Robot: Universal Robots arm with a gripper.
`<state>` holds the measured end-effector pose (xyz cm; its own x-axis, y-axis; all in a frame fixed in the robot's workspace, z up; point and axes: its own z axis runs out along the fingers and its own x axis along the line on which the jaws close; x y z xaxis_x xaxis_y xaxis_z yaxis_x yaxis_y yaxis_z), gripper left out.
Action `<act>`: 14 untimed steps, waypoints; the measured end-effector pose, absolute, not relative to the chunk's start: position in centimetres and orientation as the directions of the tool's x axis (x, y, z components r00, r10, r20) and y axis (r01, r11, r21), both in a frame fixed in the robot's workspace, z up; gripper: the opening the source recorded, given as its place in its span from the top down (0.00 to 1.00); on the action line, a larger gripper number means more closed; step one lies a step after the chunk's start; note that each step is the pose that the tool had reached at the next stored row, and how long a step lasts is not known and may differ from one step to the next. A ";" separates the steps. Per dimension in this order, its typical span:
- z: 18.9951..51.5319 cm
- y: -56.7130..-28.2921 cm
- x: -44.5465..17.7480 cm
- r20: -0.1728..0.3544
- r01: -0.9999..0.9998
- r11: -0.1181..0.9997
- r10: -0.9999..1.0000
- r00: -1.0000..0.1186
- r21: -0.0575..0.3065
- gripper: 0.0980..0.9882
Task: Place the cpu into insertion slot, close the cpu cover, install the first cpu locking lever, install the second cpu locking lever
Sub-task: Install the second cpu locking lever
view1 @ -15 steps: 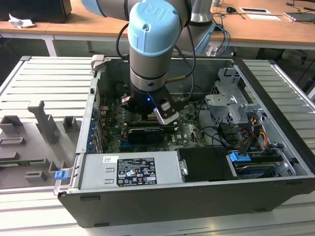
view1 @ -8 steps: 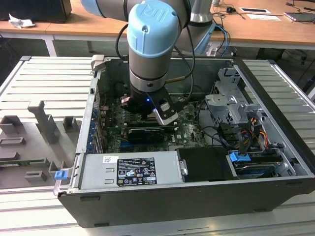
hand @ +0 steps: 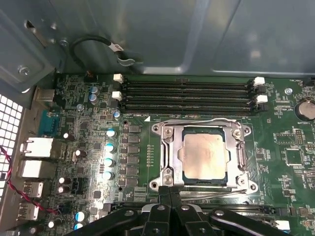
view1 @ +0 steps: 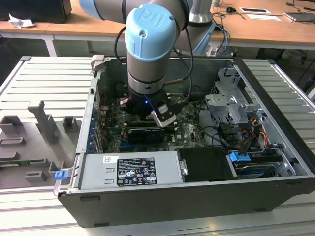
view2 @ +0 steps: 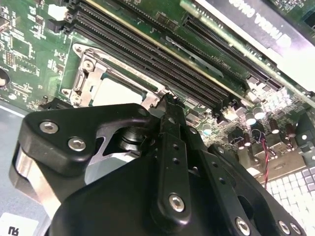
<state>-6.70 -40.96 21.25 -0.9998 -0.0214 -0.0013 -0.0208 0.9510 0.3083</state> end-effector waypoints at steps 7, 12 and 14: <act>20.8 -41.0 -6.8 -0.002 -0.021 0.946 -0.021 -1.000 0.322 0.99; 20.5 -41.0 -6.9 -0.002 -0.021 0.944 -0.021 -1.000 0.328 0.99; 20.3 -41.0 -6.9 -0.002 -0.021 0.944 -0.022 -1.000 0.330 0.99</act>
